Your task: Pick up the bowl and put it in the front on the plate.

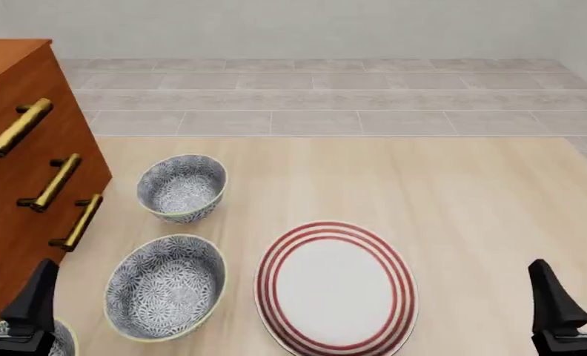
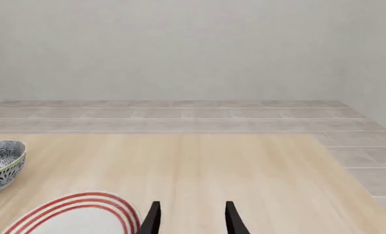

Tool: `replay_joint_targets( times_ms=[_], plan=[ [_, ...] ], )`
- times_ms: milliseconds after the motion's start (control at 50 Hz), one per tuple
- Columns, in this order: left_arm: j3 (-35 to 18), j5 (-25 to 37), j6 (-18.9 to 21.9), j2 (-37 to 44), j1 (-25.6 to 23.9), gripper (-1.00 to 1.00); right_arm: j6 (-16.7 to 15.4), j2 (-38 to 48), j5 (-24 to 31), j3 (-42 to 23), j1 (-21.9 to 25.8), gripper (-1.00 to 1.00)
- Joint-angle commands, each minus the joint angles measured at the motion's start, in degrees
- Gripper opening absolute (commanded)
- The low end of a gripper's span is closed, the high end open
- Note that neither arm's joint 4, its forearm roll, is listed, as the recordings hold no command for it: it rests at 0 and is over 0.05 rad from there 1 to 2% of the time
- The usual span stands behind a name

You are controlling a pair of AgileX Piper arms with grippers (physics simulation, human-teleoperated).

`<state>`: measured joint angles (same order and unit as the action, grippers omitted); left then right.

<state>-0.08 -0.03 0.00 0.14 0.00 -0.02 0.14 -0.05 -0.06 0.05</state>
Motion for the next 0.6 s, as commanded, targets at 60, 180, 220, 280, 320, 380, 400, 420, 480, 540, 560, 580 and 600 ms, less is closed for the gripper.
replay_joint_targets(
  times_ms=[60, 180, 220, 280, 320, 380, 400, 420, 480, 540, 560, 580, 600],
  plan=[
    [-0.2, -0.1, 0.0, 0.3, 0.0, 1.00, 0.3, 0.9, -0.5, -0.2, 0.3, 1.00],
    [-0.2, -0.1, 0.0, 0.3, 0.0, 1.00, -0.4, 2.2, -1.5, -0.2, 0.9, 1.00],
    [-0.2, -0.1, 0.0, 0.3, 0.0, 1.00, -0.4, 2.7, -1.9, -0.2, 1.1, 1.00],
    [-0.2, -0.1, 0.0, 0.3, 0.0, 1.00, -0.3, 4.6, -3.3, -0.2, 1.5, 1.00],
    [-0.2, -0.1, 0.0, 0.3, 0.0, 1.00, -0.2, 6.7, -5.1, -0.7, 1.9, 1.00],
    [-0.2, -0.1, 0.0, 0.3, 0.0, 1.00, 0.0, 10.4, -7.5, -2.2, 3.3, 1.00],
    [-0.2, -0.1, 0.0, 0.3, 0.0, 1.00, -0.3, 12.1, -8.5, -2.9, 4.1, 1.00],
    [-0.2, -0.1, 0.0, 0.3, 0.0, 1.00, -0.8, 13.0, -8.9, -3.4, 4.6, 1.00],
    [-0.2, -0.1, 0.0, 0.3, 0.0, 1.00, -0.2, 14.6, -9.1, -4.8, 5.2, 1.00],
    [-0.2, -0.1, 0.0, 0.3, 0.0, 1.00, 0.2, 17.0, -9.0, -6.8, 6.4, 1.00],
    [-0.2, -0.1, 0.0, 0.3, 0.0, 1.00, -0.1, 17.7, -9.0, -7.5, 6.9, 1.00],
    [-0.2, -0.1, 0.0, 0.3, 0.0, 1.00, 0.6, 18.6, -9.0, -8.1, 8.1, 1.00],
    [-0.2, -0.1, 0.0, 0.3, 0.0, 1.00, 0.5, 18.9, -8.9, -8.6, 7.9, 1.00]
  ],
)
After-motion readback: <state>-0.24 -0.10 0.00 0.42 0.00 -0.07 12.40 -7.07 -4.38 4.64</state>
